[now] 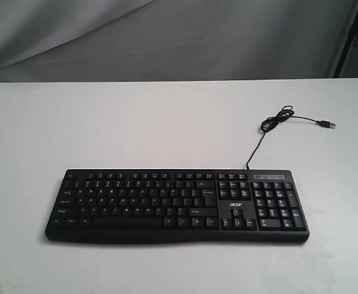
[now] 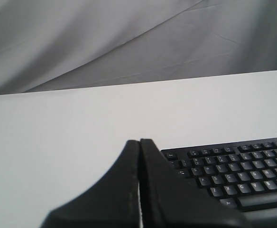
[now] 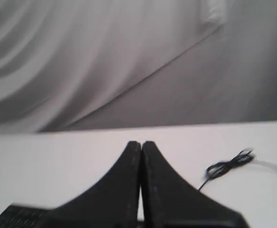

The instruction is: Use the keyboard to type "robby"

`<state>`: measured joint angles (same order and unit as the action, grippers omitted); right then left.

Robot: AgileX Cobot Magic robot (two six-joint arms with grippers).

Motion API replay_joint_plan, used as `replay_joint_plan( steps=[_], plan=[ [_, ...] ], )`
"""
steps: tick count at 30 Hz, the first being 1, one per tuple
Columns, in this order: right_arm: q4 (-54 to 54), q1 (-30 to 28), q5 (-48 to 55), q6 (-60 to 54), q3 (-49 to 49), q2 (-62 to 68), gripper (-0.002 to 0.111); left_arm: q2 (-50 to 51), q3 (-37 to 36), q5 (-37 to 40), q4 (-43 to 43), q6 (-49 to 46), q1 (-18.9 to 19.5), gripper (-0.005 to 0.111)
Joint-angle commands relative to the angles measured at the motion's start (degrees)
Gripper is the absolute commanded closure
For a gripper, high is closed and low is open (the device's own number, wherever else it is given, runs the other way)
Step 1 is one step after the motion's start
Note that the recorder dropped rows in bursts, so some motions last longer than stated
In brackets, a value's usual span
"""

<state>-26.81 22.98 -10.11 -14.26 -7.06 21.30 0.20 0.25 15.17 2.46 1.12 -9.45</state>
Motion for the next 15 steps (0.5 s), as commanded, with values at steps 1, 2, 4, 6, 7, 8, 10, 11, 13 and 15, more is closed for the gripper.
replay_joint_plan(
  steps=[1,2,4,6,7,8,10,11,13,15],
  plan=[
    [5.2,-13.1,8.6,-0.3,-0.4,-10.1,0.108,-0.2,-0.2,-0.4,0.3,0.2,-0.4,0.107],
    [5.2,-15.1,11.1,-0.3,-0.4,-11.2,0.108,-0.2,-0.2,-0.4,0.3,0.2,-0.4,0.107],
    [5.2,-17.3,14.3,-0.3,-0.4,-12.1,0.108,-0.2,-0.2,-0.4,0.3,0.2,-0.4,0.107],
    [4.1,-17.8,15.5,-0.3,-0.4,-12.1,0.108,-0.2,-0.2,-0.4,0.3,0.2,-0.4,0.107],
    [2.8,-17.7,15.5,-0.3,-0.4,-12.1,0.108,-0.2,-0.2,-0.4,0.3,0.2,-0.4,0.107],
    [2.0,-17.7,15.5,-0.3,-0.4,-12.1,0.108,-0.2,-0.2,-0.4,0.3,0.2,-0.4,0.107],
    [1.5,-17.7,15.5,-0.3,-0.2,-12.1,0.108,-0.2,-0.2,-0.4,0.3,0.2,-0.4,0.107],
    [1.5,-17.7,15.3,-0.3,0.0,-12.1,0.108,-0.2,-0.2,-0.4,0.3,0.2,-0.4,0.107],
    [2.9,-17.7,15.3,-0.3,1.5,-12.1,0.108,-0.2,-0.2,-0.4,0.3,0.2,-0.4,0.107],
    [8.5,-17.7,15.2,2.1,3.2,-12.1,0.108,-0.2,-0.2,-0.4,0.3,0.2,-0.4,0.107]
  ],
)
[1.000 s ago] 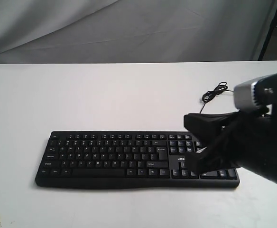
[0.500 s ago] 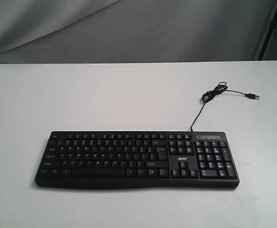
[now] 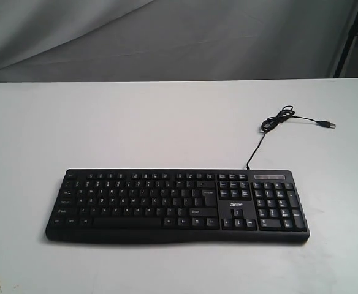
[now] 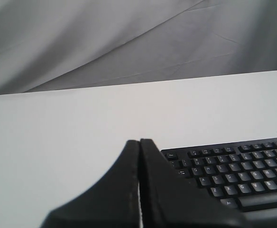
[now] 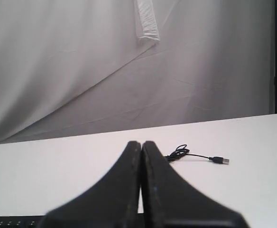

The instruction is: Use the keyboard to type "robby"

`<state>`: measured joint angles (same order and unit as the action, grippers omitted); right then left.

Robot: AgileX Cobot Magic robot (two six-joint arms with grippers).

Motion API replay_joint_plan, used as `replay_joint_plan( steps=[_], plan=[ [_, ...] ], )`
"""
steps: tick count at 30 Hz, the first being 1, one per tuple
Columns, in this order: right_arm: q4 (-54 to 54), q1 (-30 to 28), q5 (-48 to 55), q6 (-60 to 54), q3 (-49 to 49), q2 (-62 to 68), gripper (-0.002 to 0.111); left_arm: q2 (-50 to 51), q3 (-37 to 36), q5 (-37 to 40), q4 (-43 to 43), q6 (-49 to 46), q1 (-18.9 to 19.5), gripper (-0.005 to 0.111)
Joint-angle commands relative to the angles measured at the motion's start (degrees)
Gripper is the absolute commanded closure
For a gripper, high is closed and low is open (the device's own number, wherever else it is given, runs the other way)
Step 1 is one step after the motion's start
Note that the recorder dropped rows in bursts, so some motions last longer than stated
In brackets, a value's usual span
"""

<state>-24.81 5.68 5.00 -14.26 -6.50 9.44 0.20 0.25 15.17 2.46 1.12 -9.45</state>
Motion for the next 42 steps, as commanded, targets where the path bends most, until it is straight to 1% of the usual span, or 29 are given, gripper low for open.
replay_joint_plan(
  steps=[1,4,6,12,42],
  plan=[
    [10.1,-0.4,-0.1,5.3,3.7,-0.3,0.108,-0.2,-0.2,-0.4,0.3,0.2,-0.4,0.107],
    [16.4,-0.4,-0.4,16.3,6.5,-0.3,0.108,-0.2,-0.2,-0.4,0.3,0.2,-0.4,0.107],
    [17.1,-0.4,-0.5,19.6,6.5,-0.3,0.108,-0.2,-0.2,-0.4,0.3,0.2,-0.4,0.107],
    [18.3,-0.4,1.1,19.6,6.5,-0.3,0.108,-0.2,-0.2,-0.4,0.3,0.2,-0.4,0.107],
    [18.3,-0.4,1.1,19.7,6.5,-0.3,0.108,-0.2,-0.2,-0.4,0.3,0.2,-0.4,0.107]
  ],
)
